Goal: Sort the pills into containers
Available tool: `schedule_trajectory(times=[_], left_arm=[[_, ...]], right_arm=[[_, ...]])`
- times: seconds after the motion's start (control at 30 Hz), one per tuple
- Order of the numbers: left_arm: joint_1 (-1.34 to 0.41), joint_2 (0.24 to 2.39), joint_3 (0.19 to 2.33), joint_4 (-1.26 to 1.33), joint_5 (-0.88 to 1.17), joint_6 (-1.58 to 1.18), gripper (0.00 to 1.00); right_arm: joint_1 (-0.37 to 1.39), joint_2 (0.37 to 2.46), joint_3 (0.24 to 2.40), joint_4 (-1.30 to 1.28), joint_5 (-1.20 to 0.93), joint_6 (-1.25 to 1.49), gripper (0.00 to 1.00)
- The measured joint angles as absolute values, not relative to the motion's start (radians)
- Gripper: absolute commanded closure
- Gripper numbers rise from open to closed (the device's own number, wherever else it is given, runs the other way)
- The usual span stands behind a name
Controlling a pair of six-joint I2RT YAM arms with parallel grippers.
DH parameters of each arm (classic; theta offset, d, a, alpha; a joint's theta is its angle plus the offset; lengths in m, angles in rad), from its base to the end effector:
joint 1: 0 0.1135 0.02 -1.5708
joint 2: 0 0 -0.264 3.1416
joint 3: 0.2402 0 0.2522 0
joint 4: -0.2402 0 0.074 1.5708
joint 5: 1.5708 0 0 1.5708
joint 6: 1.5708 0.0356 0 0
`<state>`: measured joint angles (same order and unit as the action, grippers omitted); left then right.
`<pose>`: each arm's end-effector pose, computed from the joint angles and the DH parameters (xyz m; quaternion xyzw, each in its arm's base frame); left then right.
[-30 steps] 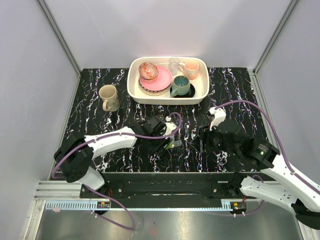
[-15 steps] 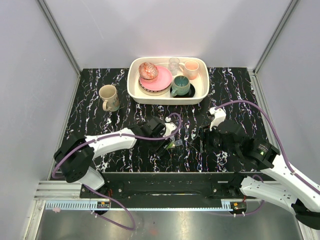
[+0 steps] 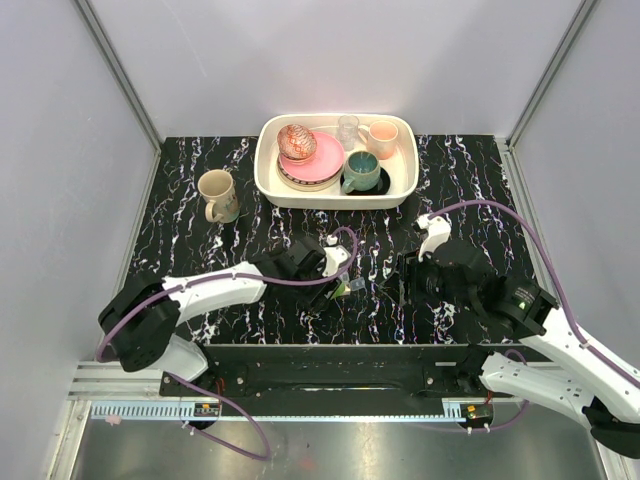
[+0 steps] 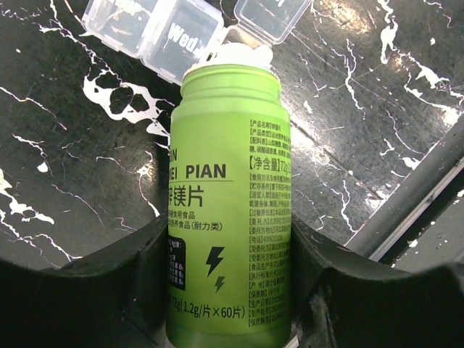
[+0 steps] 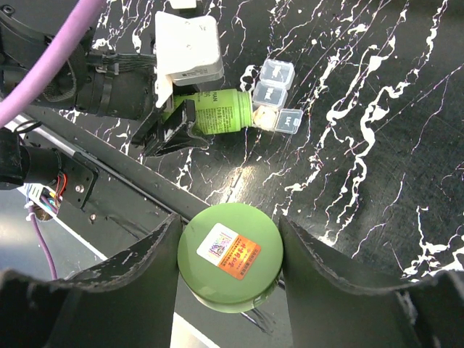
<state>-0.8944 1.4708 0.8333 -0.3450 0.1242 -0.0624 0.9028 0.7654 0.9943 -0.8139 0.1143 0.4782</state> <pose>0.1761 -0.2265 0.1877 0.4025 0.8665 -0.1859 0.2295 0.0935 0.1119 0.3500 -0.1589 0.8655 0.2621 0.3962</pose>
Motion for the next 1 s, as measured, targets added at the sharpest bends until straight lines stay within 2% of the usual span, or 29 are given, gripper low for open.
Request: schedule_trajectory(times=[0.47, 1.0], left_arm=[[-0.894, 1.397, 0.755, -0.258, 0.124, -0.080, 1.00], [-0.894, 1.047, 0.611, -0.061, 0.127, -0.095, 1.00]], right_arm=[[0.903, 0.773, 0.994, -0.814, 0.114, 0.480, 1.00], [0.903, 0.773, 0.997, -0.833, 0.134, 0.479, 1.00]])
